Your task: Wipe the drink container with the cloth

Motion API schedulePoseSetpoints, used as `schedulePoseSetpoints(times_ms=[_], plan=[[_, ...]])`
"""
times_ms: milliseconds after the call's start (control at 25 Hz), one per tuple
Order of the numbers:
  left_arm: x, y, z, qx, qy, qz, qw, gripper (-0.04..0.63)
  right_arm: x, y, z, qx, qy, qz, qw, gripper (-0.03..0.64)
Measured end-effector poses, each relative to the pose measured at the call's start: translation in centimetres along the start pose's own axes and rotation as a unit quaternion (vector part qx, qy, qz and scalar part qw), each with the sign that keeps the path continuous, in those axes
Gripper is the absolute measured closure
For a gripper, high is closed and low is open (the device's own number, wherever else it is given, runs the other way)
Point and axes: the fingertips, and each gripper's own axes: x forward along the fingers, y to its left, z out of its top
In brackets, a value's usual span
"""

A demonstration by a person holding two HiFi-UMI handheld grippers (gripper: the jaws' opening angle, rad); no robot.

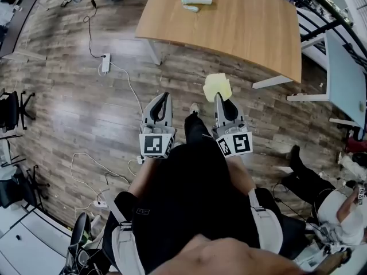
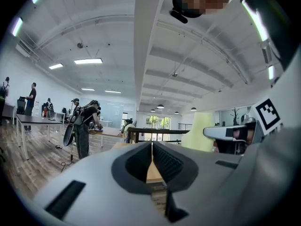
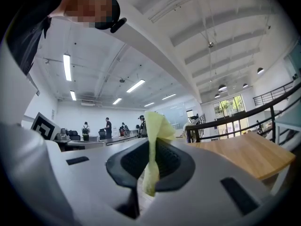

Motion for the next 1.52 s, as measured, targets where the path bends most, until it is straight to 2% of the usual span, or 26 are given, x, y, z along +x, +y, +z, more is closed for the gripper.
schedulePoseSetpoints(times_ms=[360,600,760,880,1160,1520], plan=[[12.7,0.7,0.3,-0.005,0.019,0.012,0.9997,0.571,9.6,-8.0,0.6,0.006,0.011,0.032,0.999,0.574],[17.4,1.9,0.0,0.000,0.026,0.034,0.9991,0.571,14.0,-11.7,0.4,0.010,0.016,0.055,0.998,0.574],[19.2,3.2,-1.5,-0.012,0.055,0.048,0.9973,0.571,16.7,-12.6,-0.4,0.017,0.032,0.065,0.997,0.574],[21.5,4.5,-1.5,-0.016,0.054,0.052,0.9971,0.571,19.1,-13.6,-0.7,0.016,0.035,0.067,0.997,0.574],[28.2,9.4,-0.9,-0.018,0.044,0.039,0.9981,0.571,26.1,-15.0,-1.5,0.007,0.037,0.055,0.998,0.574],[38.8,16.7,0.1,-0.010,0.048,-0.011,0.9987,0.571,36.6,-16.7,-1.8,-0.002,0.037,0.023,0.999,0.574]])
